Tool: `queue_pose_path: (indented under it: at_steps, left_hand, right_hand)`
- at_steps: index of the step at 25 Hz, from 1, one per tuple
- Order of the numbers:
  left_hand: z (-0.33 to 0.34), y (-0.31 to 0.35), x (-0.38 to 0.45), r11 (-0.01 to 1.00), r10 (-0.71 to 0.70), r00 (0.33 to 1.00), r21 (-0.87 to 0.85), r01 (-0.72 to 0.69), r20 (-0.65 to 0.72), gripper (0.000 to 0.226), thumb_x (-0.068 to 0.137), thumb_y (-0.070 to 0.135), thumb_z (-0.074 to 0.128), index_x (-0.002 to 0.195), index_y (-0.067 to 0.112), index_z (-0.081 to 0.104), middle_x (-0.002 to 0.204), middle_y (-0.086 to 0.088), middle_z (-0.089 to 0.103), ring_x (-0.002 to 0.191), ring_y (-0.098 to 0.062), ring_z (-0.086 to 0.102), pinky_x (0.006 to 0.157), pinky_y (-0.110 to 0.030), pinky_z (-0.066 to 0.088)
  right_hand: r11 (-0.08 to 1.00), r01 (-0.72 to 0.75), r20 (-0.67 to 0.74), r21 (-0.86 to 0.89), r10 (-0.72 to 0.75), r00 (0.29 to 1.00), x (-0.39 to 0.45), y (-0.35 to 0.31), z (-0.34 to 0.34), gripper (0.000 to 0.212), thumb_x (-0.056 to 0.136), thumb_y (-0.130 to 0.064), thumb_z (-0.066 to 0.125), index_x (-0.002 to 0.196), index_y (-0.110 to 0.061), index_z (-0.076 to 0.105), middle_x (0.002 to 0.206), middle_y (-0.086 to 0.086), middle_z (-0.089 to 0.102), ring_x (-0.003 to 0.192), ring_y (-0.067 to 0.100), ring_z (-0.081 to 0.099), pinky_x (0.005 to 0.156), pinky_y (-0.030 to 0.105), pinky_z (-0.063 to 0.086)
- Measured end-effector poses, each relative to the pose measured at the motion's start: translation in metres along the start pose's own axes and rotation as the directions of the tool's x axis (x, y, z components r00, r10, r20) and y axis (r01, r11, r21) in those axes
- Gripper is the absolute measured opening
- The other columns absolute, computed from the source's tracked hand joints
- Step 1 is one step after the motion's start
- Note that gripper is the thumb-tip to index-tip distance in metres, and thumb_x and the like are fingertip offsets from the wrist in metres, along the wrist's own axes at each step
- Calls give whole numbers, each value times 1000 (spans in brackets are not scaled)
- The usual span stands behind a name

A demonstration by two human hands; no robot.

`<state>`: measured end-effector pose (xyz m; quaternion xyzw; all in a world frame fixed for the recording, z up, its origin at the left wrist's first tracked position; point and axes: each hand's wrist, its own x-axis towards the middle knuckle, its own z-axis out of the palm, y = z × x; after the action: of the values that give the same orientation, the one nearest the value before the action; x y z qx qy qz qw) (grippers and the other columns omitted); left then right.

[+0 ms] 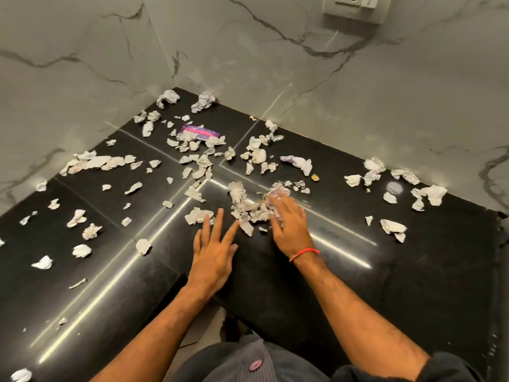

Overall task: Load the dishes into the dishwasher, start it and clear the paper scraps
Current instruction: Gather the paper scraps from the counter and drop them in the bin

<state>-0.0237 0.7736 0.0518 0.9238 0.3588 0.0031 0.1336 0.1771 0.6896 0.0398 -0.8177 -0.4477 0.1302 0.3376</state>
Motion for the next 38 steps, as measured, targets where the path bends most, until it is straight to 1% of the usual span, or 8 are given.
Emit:
queue_pose_path:
  at_steps: [3,9,13,19,23,26,32,38]
  left_hand:
    - [-7,-49,-36,946,-312,940,-140,293,-139,66,101,39,50,158,33,17,168,-1,-13,154,-27,-14,123,-52,6]
    - [4,-101,-52,744,-629,772,-220,631,90,87,100,60,36,160,8,1,166,-22,-12,153,-37,-15,123,-57,-2]
    - [-1,-86,-4,855,-450,880,-210,474,154,81,102,60,26,161,13,-3,165,-11,-21,151,-33,-24,122,-58,-9]
    - [-21,-90,23,961,-135,990,-239,139,32,75,101,54,42,160,38,-2,161,5,-36,148,-30,-32,120,-50,-12]
    - [-9,-78,27,964,261,943,-11,-265,205,69,101,64,26,154,49,-15,161,13,-34,150,-27,-30,122,-58,-8]
    - [1,-85,37,969,219,938,54,-241,268,66,96,72,11,152,51,-17,162,13,-29,151,-26,-27,119,-63,-12]
    - [-9,-129,42,994,-83,984,-53,92,159,81,90,80,12,155,41,-18,159,1,-39,146,-29,-36,118,-59,-17]
    - [10,-26,41,884,459,887,72,-462,51,76,98,69,24,161,31,5,167,-2,-18,153,-32,-20,121,-63,-1]
  right_hand:
    - [994,-89,-185,-65,76,980,-12,4,4,50,89,-40,58,136,-27,51,137,6,44,125,29,44,107,38,34]
    - [991,54,188,-120,-31,982,-18,-22,47,64,84,-31,74,140,-22,45,134,6,32,122,26,43,109,36,40]
    - [982,81,290,172,-129,948,7,-48,59,54,90,-8,64,141,-19,51,140,1,39,120,18,50,110,34,42]
    - [991,-121,-305,-61,97,948,24,-12,14,59,86,-31,71,141,-28,51,147,6,41,134,32,37,114,46,32]
    - [953,-166,54,-254,185,981,31,-10,27,92,81,-57,69,155,-43,17,166,-1,-7,151,31,-11,120,48,0]
    - [982,-71,167,-175,100,981,32,-44,69,88,86,-54,63,155,-41,11,164,-3,-17,148,30,-25,120,51,-5]
    - [989,-2,-16,151,4,1000,21,-54,52,66,90,-15,61,151,-25,36,163,-1,20,152,17,10,124,37,14]
    - [957,-244,-330,154,283,901,-28,17,-14,51,89,-6,55,139,-14,52,149,10,42,141,19,37,117,19,23]
